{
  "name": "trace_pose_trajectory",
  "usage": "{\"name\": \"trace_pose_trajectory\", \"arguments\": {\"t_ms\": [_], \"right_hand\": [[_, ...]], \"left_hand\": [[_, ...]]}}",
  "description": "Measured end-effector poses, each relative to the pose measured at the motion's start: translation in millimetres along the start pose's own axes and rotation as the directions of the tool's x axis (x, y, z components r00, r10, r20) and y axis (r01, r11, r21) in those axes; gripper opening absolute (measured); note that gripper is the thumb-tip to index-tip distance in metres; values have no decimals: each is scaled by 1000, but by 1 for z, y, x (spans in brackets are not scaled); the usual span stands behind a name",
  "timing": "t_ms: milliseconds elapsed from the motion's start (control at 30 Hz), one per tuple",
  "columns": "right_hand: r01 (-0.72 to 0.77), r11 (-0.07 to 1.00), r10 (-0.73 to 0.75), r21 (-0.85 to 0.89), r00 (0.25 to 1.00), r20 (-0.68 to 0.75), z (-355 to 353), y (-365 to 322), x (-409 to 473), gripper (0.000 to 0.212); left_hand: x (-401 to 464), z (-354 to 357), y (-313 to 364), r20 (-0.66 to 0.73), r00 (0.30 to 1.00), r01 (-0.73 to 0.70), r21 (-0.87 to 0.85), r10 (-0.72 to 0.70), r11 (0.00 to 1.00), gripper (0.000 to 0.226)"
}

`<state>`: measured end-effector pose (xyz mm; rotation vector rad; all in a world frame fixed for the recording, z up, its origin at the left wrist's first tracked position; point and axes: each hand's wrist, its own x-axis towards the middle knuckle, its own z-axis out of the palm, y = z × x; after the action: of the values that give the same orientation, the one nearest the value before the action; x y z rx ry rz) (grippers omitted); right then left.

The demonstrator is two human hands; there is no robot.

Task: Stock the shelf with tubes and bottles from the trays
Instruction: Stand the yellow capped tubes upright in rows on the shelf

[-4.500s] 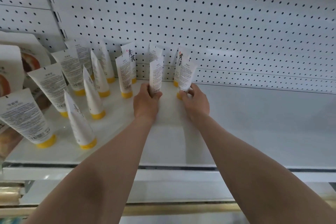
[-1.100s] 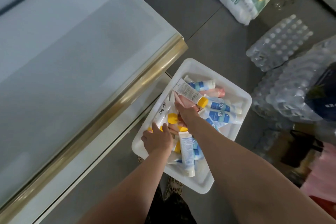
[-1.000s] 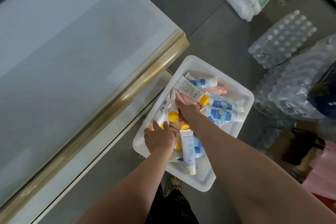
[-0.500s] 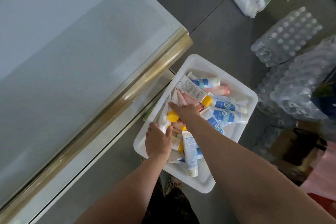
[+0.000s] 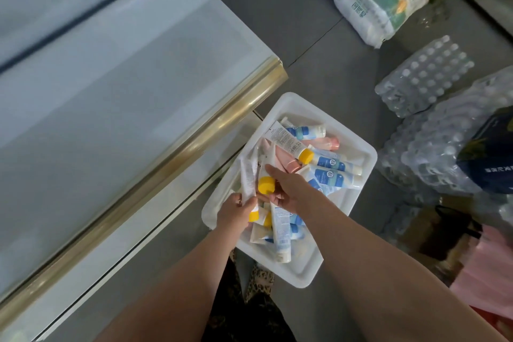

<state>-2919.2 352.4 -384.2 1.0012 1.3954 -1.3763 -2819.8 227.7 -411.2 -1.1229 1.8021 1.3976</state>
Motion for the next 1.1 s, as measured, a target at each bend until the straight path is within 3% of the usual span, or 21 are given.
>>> {"name": "trace_pose_trajectory", "arguments": {"t_ms": [133,333,467,600,833,967,1100], "right_hand": [[34,994,-42,104,996,75,-3,8,-40,28],[156,964,-191,213,969,155,-8,5,-101,18],[260,922,-328,287,919,220,-13,-1,-143,30],[381,866,-476,324,828,298,-11,-10,-185,22],[585,756,-648,294,604,463,21,-20,-268,62],[671,686,-682,281,459,570,44,-20,-306,38],[729,632,-687,262,370,625,73,-22,-333,34]], "left_hand": [[-38,-9,8,80,997,24,-398,8,917,26],[-89,-21,42,-53,987,-161,-396,152,904,29],[-130,-41,60,-99,951,-306,-455,294,836,44],[-176,-66,77,-176,903,-423,-513,391,747,23],[-252,-107,97,-319,812,-563,-649,489,512,25],[-293,-130,106,-399,756,-625,-676,518,391,31],[-326,-163,108,-488,687,-697,-652,538,299,28]]}}
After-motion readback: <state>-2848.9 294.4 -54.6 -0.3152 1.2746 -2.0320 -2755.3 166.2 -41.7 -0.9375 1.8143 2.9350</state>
